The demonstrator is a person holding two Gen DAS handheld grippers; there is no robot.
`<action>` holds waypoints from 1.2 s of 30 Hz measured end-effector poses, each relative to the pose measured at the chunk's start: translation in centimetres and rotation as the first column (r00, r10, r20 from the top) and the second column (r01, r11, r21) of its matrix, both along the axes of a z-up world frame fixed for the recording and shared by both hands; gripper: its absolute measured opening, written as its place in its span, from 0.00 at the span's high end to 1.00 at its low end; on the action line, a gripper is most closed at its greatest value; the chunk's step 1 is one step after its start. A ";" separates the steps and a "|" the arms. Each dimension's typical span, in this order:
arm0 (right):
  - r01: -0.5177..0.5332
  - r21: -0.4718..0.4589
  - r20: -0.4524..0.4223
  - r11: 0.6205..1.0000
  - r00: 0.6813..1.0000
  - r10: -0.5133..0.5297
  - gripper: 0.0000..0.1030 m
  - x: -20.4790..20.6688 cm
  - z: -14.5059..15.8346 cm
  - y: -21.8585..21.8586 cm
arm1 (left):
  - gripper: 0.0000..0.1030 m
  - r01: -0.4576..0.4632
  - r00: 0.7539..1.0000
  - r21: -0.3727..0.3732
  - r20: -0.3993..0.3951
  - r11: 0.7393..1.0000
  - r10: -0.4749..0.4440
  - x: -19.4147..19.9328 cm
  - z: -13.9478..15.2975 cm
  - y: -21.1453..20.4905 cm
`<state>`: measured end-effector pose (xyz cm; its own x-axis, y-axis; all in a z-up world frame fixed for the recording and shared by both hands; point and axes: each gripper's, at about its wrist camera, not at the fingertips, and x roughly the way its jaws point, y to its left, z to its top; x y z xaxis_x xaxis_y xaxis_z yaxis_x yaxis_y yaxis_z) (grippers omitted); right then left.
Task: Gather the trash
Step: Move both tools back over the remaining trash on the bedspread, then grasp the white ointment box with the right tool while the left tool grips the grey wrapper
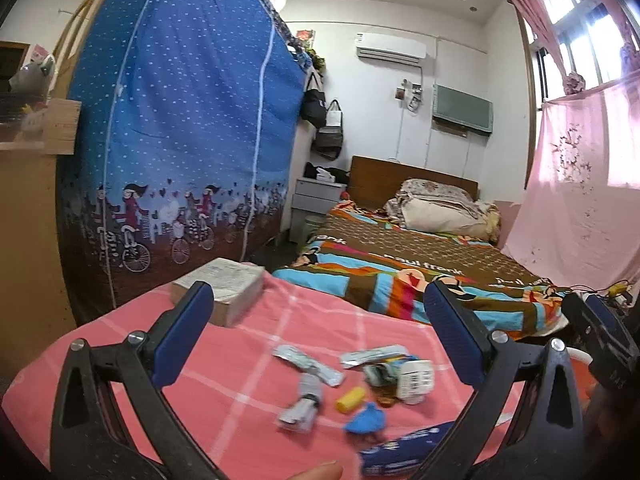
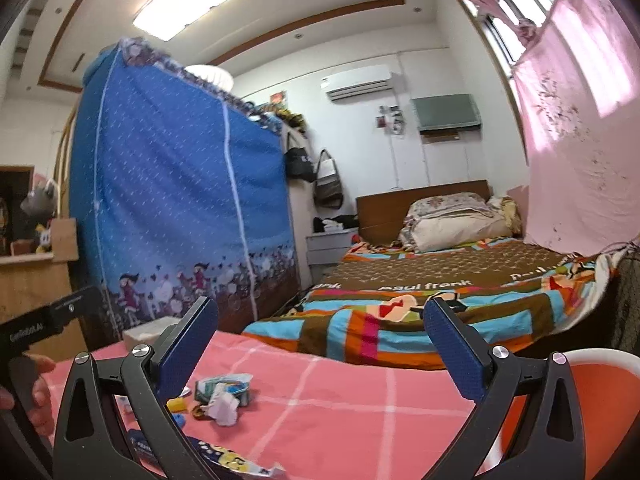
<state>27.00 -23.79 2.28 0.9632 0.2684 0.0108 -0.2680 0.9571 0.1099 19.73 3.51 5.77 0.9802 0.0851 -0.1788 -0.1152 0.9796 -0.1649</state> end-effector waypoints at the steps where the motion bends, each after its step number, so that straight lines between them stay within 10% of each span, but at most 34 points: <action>1: -0.009 -0.015 -0.005 1.000 1.000 0.009 0.00 0.2 -0.1 0.6 | 0.00 -0.009 1.000 0.003 -0.002 1.000 0.009 0.0 -0.2 0.3; 20: -0.229 -0.115 -0.300 0.967 0.936 0.185 0.07 5.0 -2.5 6.0 | 0.03 0.029 0.958 -0.044 -0.283 0.999 -0.040 3.4 -3.6 2.9; 36: -0.371 -0.134 -0.544 0.919 0.802 0.244 0.50 8.3 -5.5 9.7 | 0.48 0.174 0.833 -0.140 -0.506 0.975 -0.222 6.5 -6.8 1.4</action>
